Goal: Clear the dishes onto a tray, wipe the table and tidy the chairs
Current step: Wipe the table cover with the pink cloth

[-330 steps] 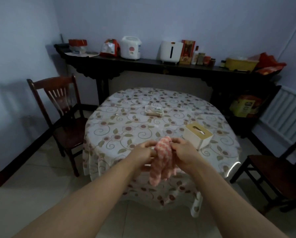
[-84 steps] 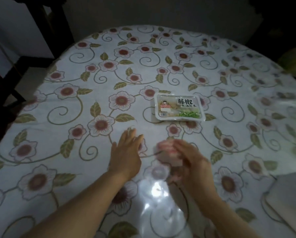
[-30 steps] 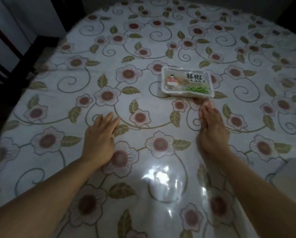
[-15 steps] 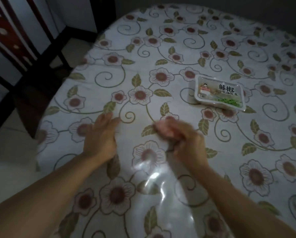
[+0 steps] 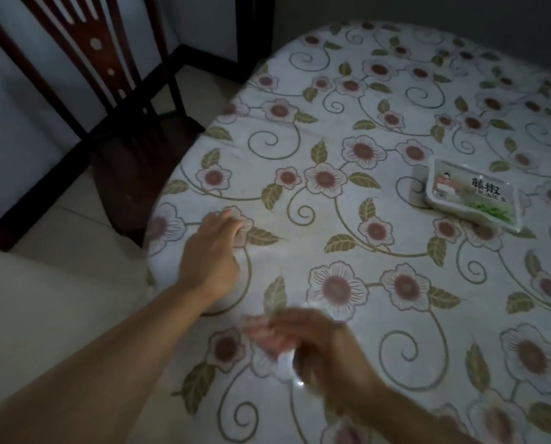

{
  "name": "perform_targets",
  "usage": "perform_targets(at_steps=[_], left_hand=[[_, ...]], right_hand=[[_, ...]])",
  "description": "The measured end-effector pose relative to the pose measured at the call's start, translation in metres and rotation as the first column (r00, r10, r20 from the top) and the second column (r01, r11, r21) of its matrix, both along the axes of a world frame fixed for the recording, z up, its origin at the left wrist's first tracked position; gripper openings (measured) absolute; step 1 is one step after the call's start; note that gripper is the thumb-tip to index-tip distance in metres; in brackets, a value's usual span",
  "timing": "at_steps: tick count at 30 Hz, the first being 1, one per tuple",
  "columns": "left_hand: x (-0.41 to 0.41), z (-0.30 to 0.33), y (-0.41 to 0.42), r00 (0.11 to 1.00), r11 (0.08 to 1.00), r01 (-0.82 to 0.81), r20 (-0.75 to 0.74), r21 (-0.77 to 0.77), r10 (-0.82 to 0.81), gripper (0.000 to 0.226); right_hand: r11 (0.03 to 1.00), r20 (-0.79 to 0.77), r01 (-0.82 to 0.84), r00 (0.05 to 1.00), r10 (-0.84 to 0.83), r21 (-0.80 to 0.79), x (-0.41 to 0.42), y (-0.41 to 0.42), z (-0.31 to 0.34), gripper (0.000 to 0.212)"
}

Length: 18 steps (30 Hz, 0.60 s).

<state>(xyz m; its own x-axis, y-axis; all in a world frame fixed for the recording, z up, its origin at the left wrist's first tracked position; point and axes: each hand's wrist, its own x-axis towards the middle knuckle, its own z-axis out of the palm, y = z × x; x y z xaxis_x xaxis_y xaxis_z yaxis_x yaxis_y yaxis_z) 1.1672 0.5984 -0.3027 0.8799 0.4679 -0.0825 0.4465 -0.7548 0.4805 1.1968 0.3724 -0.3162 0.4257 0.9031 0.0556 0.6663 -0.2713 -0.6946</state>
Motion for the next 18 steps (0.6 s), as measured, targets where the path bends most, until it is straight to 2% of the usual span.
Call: perform_targets(at_steps=[1,2,3,5,7,8,10,12,14,16,18], left_hand=[[-0.012,-0.002,0.006,0.999,0.998,-0.046,0.003,0.045,0.046,0.061],[-0.02,-0.005,0.011,0.996,0.993,-0.075,-0.029,0.087,0.078,0.063],[-0.029,-0.008,0.015,0.991,0.99,-0.087,-0.087,0.113,0.097,0.066],[-0.038,-0.017,0.024,0.978,0.989,-0.07,-0.187,0.128,0.094,0.068],[-0.042,-0.023,0.027,0.977,0.991,-0.042,-0.203,0.13,0.068,0.067],[-0.042,-0.026,0.028,0.979,0.991,-0.041,-0.19,0.13,0.066,0.066],[-0.043,-0.028,0.027,0.981,0.992,-0.05,-0.178,0.114,0.07,0.066],[-0.043,-0.027,0.026,0.984,0.994,-0.059,-0.163,0.096,0.074,0.066],[-0.042,-0.023,0.025,0.98,0.997,-0.048,-0.189,0.062,0.059,0.066],[-0.041,-0.022,0.028,0.978,0.998,-0.057,-0.198,0.033,0.063,0.072],[-0.043,-0.016,0.028,0.981,0.998,-0.064,-0.183,0.005,0.064,0.075]], right_hand=[[0.997,0.041,0.071,0.997,-0.071,0.001,0.021,0.009,0.016,0.022],[0.976,0.051,0.218,0.974,-0.219,0.025,0.045,0.024,0.025,0.023],[0.935,-0.036,0.346,0.938,-0.344,0.083,0.068,0.04,0.032,0.028],[0.902,0.038,0.426,0.902,-0.429,0.073,0.112,0.072,0.029,0.044],[0.895,0.097,0.442,0.895,-0.435,-0.061,0.129,0.098,0.011,0.061],[0.893,0.139,0.449,0.888,-0.439,-0.046,0.125,0.104,0.002,0.06],[0.924,0.223,0.377,0.897,-0.383,0.071,0.091,0.102,-0.008,0.047],[0.981,0.204,0.153,0.963,-0.174,0.116,0.041,0.085,-0.007,0.042],[0.989,0.103,0.007,0.994,-0.022,0.146,-0.002,0.063,0.002,0.037],[0.989,-0.011,-0.11,0.994,0.112,0.098,-0.022,0.044,0.009,0.041],[0.993,-0.169,-0.114,0.979,0.114,0.012,-0.016,0.04,0.018,0.049]])
